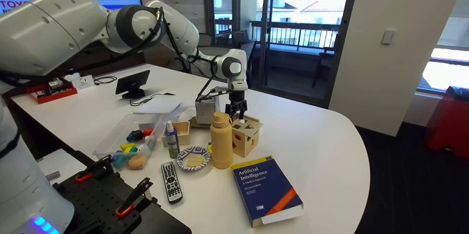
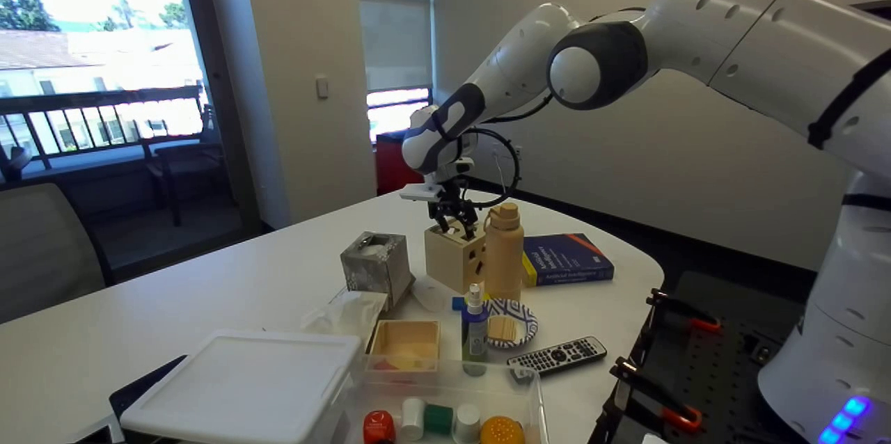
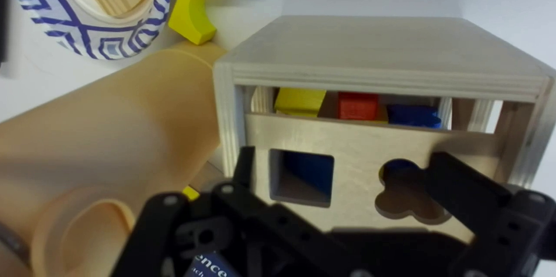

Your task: Slide the lid of the shape sorter to the right

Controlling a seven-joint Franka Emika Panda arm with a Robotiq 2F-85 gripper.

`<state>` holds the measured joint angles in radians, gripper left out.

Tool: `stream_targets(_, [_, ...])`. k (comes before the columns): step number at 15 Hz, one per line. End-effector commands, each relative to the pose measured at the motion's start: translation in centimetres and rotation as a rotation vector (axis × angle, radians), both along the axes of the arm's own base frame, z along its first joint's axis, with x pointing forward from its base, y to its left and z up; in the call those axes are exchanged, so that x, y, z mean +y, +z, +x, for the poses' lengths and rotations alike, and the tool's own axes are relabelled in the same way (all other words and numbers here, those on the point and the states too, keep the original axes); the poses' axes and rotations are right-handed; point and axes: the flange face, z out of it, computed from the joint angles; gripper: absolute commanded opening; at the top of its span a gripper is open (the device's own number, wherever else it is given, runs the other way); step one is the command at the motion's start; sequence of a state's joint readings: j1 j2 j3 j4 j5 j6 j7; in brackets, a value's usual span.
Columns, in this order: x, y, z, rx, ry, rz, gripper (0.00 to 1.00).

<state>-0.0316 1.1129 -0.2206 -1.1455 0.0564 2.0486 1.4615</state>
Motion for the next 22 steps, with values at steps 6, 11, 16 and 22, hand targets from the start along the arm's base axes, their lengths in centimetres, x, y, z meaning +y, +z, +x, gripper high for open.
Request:
stream_targets(6, [-1.7,-0.4,0.0,0.005,-0.058,-0.065,1.00])
stream_targets(11, [-2.0,-0.6,-0.2,0.006,-0.083,-0.085,1.00])
stream_targets(16, [-2.5,-0.7,-0.4,-0.001,-0.096,-0.096,1.00])
stream_targets(22, [-3.7,-0.6,-0.5,-0.022,-0.106,-0.105,1.00])
